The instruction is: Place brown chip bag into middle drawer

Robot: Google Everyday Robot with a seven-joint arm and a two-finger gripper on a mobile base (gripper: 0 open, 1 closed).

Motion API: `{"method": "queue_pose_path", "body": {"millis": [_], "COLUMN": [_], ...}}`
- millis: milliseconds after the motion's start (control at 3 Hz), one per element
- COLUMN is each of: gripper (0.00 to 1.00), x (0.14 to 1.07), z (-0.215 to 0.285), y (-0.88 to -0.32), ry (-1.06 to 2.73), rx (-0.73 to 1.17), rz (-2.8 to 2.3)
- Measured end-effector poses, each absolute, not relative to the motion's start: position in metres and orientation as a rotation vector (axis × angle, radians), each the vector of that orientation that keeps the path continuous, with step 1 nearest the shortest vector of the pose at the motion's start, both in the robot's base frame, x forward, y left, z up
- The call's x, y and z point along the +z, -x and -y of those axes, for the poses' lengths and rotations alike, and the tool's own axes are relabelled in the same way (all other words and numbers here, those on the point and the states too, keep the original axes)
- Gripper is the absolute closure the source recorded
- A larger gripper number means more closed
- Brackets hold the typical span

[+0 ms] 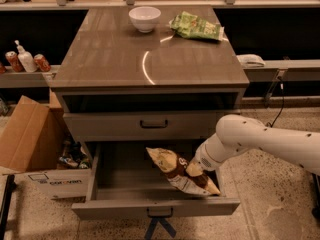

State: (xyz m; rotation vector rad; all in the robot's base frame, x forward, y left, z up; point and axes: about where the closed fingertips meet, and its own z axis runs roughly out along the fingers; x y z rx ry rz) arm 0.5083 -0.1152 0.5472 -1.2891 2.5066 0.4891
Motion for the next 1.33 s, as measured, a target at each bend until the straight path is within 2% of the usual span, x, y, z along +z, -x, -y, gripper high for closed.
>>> {"method": "queue_pose_path", "body": {"millis": [667,1000,1333], "gripper": [0.11,0.0,0.0], "x": [0.532,0.543,0.561], "z": [0.135,0.163,0.195], "y": [-0.518,-0.504,-0.474], "ry": [1.154,1.085,1.014], "rx": [0.466,0.439,0.409], "rz": [-2.534,-2.557,-2.596]}}
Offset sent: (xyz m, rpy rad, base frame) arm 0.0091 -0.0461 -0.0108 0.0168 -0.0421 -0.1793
